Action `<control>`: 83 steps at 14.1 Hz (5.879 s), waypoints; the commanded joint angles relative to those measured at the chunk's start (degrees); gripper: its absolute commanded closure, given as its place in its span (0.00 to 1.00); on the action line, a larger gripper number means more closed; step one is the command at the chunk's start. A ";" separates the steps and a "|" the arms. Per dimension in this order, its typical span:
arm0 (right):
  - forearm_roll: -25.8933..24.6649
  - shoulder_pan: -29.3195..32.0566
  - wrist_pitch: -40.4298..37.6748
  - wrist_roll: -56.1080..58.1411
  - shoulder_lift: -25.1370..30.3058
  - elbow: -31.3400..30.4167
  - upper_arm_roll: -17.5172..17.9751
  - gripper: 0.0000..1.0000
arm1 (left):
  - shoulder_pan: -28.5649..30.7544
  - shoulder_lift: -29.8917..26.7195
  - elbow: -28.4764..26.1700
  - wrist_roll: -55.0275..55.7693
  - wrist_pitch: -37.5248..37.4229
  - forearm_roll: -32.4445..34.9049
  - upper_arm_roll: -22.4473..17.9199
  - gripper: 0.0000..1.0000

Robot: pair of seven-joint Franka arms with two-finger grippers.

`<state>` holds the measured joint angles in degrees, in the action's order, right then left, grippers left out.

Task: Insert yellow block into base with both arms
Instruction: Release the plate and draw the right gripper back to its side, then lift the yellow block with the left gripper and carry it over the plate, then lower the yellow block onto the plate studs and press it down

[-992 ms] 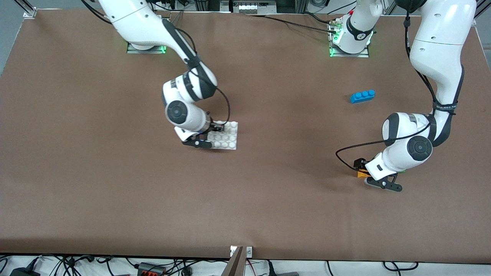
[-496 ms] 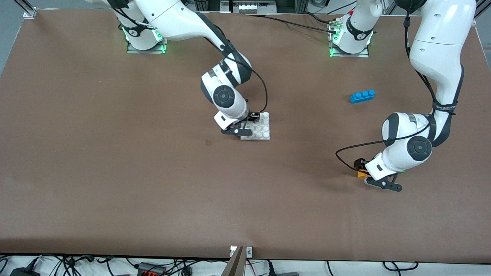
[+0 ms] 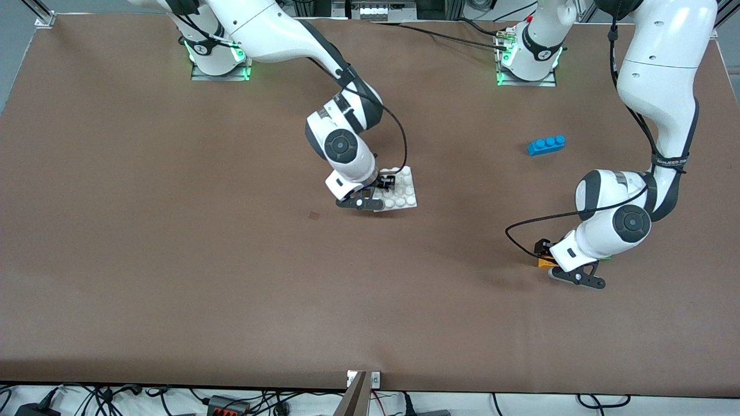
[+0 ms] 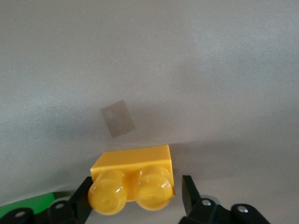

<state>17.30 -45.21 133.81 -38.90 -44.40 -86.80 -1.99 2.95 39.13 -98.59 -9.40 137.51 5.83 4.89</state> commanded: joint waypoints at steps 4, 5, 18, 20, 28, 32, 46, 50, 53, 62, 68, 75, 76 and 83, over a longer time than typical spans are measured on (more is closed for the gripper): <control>-0.77 -0.05 -22.40 12.84 13.80 -0.12 -11.42 0.00 | -0.13 0.25 0.59 -0.62 0.39 -0.11 -0.06 0.27; -0.69 -0.05 -27.41 17.06 15.73 -0.12 -15.02 0.00 | -0.13 0.25 0.59 -0.62 0.39 -0.11 -0.06 0.27; -25.21 13.78 -52.25 40.92 35.52 1.46 -23.64 0.00 | -0.13 -0.37 0.59 0.26 -0.40 -0.38 0.12 0.43; -25.12 23.28 -51.89 40.84 37.36 1.37 -15.18 0.00 | -0.05 -0.46 0.59 0.26 -1.27 -1.07 0.47 0.43; -12.64 45.73 -39.09 46.55 46.84 -11.44 -3.29 0.00 | -0.92 -4.41 4.19 1.48 -13.03 -7.41 3.37 0.46; -12.73 48.11 -39.67 46.20 49.58 -11.28 -1.26 0.00 | -7.07 -6.70 4.19 13.50 -14.99 -7.76 3.72 0.48; -16.95 46.44 -46.36 45.67 50.20 -9.88 -1.96 0.00 | -27.90 -12.66 -1.94 43.50 -15.26 -7.32 6.45 0.51; -16.86 46.53 -46.00 45.67 50.20 -9.96 -1.87 0.00 | -34.91 -11.11 -3.28 51.99 -11.15 -7.67 5.93 0.53; -16.95 46.44 -46.53 45.67 50.29 -9.88 -1.96 0.00 | -38.89 -10.56 -4.41 56.33 -7.52 -7.41 2.59 0.54; -17.12 46.97 -46.44 45.76 48.44 -7.94 -3.10 0.00 | -38.80 -5.83 -4.77 59.57 -2.08 -2.06 3.90 0.53; -17.03 46.88 -46.53 45.76 48.44 -7.94 -2.93 0.00 | -39.33 -5.56 -5.04 60.20 -1.54 -1.78 4.42 0.53; -16.95 47.06 -46.62 45.67 48.44 -7.94 -3.10 0.00 | -37.93 -6.69 -8.11 60.20 -1.54 -0.46 6.62 0.53; -16.95 47.06 -46.62 45.67 48.44 -7.94 -3.10 0.00 | -37.93 -6.70 -8.11 60.20 -1.54 -0.46 6.62 0.53; -17.03 46.88 -46.62 45.76 48.53 -7.94 -3.02 0.00 | -34.86 -8.45 -10.31 60.11 -1.37 0.15 9.69 0.53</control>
<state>0.69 1.50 87.94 7.03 4.23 -95.78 -5.32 -34.72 33.25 -105.28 49.74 135.59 4.35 11.78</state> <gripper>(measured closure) 0.000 0.313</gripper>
